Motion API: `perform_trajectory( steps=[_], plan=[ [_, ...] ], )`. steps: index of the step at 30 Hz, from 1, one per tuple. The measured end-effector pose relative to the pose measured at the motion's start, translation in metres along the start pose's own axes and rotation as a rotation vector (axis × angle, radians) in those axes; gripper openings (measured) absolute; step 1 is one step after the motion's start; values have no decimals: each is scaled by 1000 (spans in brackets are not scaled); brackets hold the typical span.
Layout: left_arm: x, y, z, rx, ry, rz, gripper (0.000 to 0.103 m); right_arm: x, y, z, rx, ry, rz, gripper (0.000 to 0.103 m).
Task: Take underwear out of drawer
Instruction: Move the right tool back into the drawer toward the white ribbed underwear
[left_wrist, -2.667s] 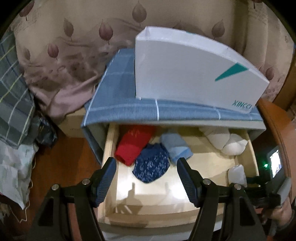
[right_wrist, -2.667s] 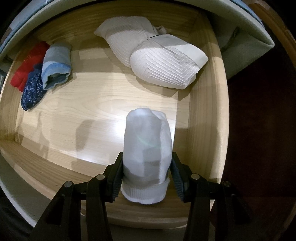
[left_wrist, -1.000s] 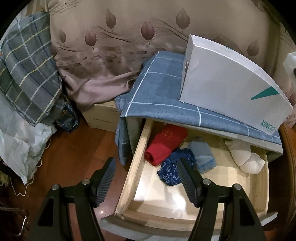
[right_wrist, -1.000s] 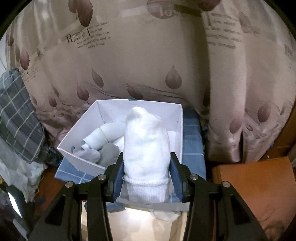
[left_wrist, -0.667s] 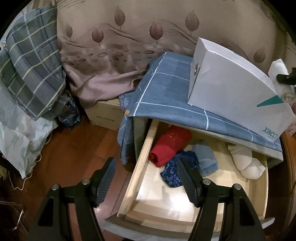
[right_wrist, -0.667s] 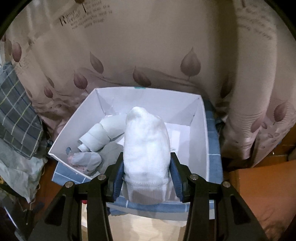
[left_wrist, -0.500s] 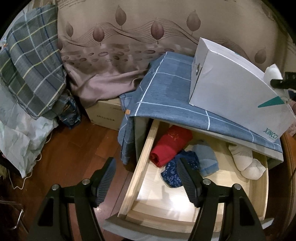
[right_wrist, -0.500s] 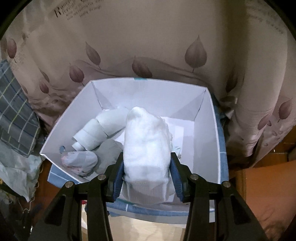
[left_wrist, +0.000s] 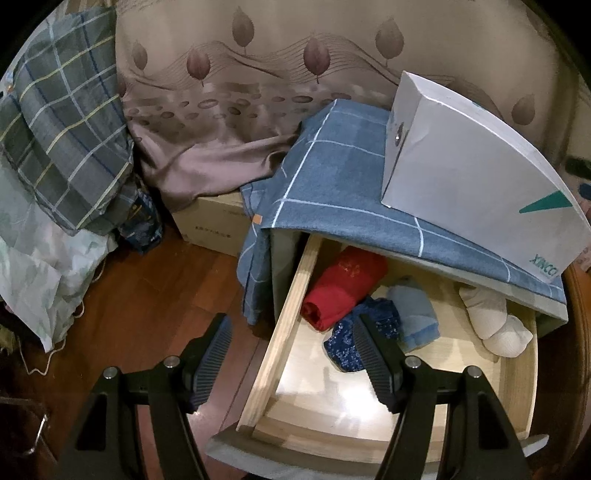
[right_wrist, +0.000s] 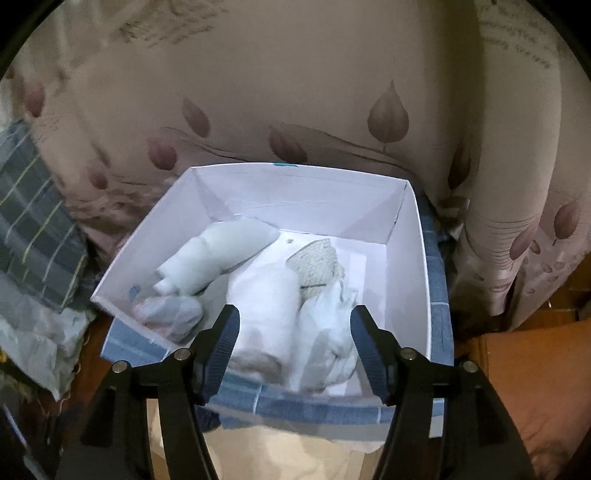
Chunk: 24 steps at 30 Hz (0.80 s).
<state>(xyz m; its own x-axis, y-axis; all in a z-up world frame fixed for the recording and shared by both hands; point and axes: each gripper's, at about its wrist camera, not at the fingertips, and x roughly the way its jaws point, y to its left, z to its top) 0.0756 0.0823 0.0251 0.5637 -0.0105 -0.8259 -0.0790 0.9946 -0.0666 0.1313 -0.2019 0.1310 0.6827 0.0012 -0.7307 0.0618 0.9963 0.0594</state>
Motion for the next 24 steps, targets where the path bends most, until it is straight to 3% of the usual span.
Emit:
perform_trajectory(
  steps=[6,9,16,24],
  plan=[
    [1,11,1,-56,16,-11,70,-32,0,-52,-110,-20,49,60],
    [1,12,1,-69,24,-15,70,-30,-2,-89,-172,23,58,60],
    [-1,12,0,-61,20,-4,70,22,-5,-155,-300,179,1,58],
    [1,15,1,-76,34,-7,70,76,-3,-172,-410,232,-77,60]
  ],
)
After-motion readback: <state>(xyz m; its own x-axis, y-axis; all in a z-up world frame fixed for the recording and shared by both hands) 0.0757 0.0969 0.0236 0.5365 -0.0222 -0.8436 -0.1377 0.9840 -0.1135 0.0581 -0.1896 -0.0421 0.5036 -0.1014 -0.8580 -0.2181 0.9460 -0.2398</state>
